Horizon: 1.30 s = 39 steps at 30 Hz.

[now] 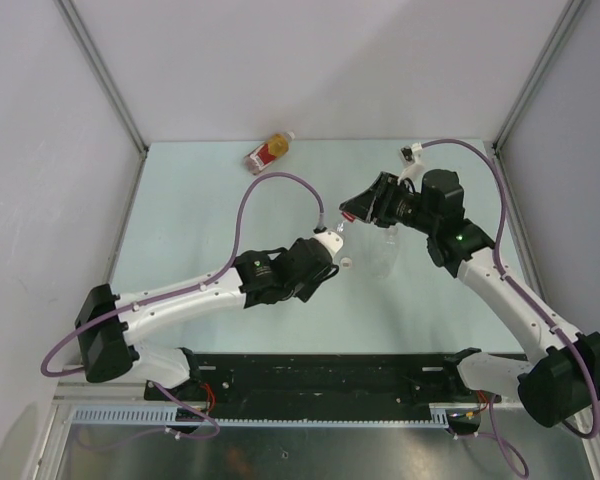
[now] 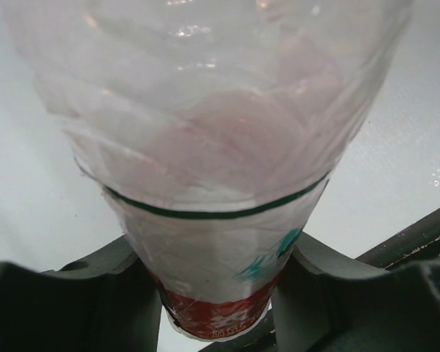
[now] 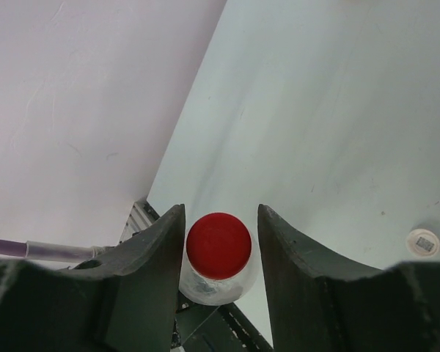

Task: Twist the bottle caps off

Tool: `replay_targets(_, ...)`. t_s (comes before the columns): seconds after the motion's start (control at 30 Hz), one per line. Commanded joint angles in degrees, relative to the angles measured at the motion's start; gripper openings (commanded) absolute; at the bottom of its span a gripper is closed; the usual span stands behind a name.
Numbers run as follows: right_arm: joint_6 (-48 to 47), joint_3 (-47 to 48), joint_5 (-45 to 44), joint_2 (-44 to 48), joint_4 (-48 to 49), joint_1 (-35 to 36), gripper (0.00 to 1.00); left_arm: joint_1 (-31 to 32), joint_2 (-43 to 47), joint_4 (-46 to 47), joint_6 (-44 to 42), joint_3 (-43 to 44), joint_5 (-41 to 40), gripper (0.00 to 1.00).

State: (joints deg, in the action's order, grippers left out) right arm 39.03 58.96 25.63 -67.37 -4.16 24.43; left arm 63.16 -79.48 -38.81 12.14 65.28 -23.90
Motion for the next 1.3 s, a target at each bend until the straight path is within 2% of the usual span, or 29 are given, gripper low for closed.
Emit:
replay_targets(0.0,0.6,2.9,2.4,-0.5,0.9,0.3,0.48,0.5,-0.2,0.0,1.5,2.4,-1.6,0.05)
replay_targets(0.13,0.7,2.9,2.9,-0.7,0.8,0.4,0.46,0.5,-0.3,-0.1,1.8,2.5,-1.3,0.04)
replay_targets(0.17,0.7,2.9,3.0,-0.7,0.8,0.4,0.41,0.5,-0.2,-0.1,1.9,2.4,-1.3,0.03)
replay_targets(0.3,0.7,2.8,3.5,-0.7,0.7,0.4,0.11,0.5,0.2,-0.2,2.2,2.2,-1.3,0.03)
replay_targets(0.33,0.7,2.8,3.5,-0.7,0.6,0.4,0.05,0.5,0.2,-0.2,2.3,2.1,-1.3,0.03)
replay_targets(0.4,0.6,2.9,3.7,-0.6,0.6,0.4,0.01,0.5,0.5,-0.1,2.4,2.0,-1.4,0.02)
replay_targets(0.9,-2.6,2.8,5.0,2.1,-0.5,0.3,0.00,0.5,4.4,0.1,4.9,0.3,-0.6,0.00)
replay_targets(1.27,-6.0,2.8,11.1,4.5,1.6,0.4,0.00,0.5,9.1,3.6,3.0,-0.9,8.0,0.00)
